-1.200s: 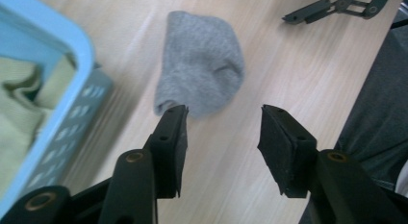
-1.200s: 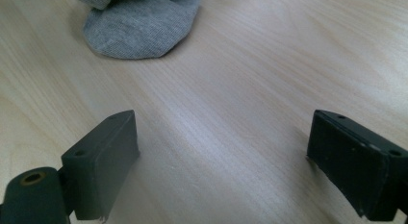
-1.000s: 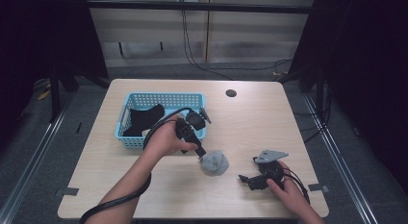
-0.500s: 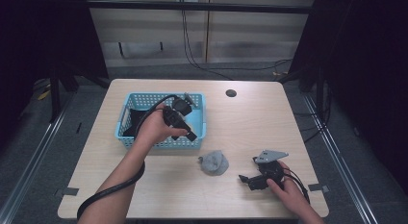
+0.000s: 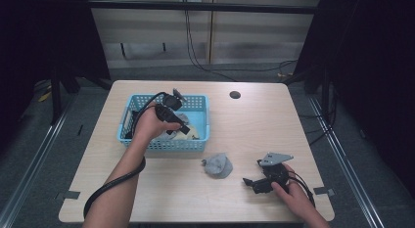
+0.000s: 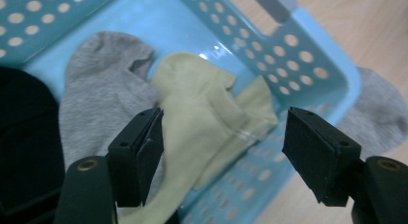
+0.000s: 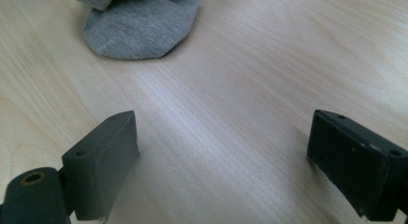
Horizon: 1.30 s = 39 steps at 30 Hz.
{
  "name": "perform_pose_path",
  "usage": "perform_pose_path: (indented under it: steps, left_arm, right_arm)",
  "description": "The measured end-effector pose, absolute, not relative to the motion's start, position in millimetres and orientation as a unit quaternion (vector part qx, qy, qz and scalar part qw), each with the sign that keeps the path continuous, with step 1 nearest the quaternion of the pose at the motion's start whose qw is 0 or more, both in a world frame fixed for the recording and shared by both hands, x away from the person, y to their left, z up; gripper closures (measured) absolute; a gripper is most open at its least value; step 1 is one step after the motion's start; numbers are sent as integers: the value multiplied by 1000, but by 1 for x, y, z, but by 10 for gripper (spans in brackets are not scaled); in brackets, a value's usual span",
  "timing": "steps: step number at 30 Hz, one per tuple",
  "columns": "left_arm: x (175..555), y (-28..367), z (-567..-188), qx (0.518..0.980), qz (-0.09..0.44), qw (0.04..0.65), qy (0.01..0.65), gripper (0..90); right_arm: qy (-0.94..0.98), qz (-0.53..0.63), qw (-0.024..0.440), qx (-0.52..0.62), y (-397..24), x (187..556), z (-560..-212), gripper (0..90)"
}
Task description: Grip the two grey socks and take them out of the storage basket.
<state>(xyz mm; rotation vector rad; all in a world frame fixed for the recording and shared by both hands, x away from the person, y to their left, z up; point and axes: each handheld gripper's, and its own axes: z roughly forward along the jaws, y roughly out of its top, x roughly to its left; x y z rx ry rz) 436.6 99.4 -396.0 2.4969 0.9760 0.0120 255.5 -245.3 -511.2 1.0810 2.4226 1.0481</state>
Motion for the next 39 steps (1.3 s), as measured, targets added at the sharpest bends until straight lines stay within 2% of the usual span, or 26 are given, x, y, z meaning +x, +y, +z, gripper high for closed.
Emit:
perform_pose_path:
  steps: [15, 25, 39]
  left_arm:
    - [456, 118, -425, 882, 41, 236, 405, 289]
    - [467, 122, -440, 883, 61, 219, 412, 289]
    - [475, 137, -454, 878, 56, 189, 436, 295]
  right_arm:
    - [840, 363, 143, 376, -245, 255, -511, 101]
    - [840, 363, 143, 376, -245, 255, -511, 101]
    - [839, 364, 143, 377, -245, 255, -511, 101]
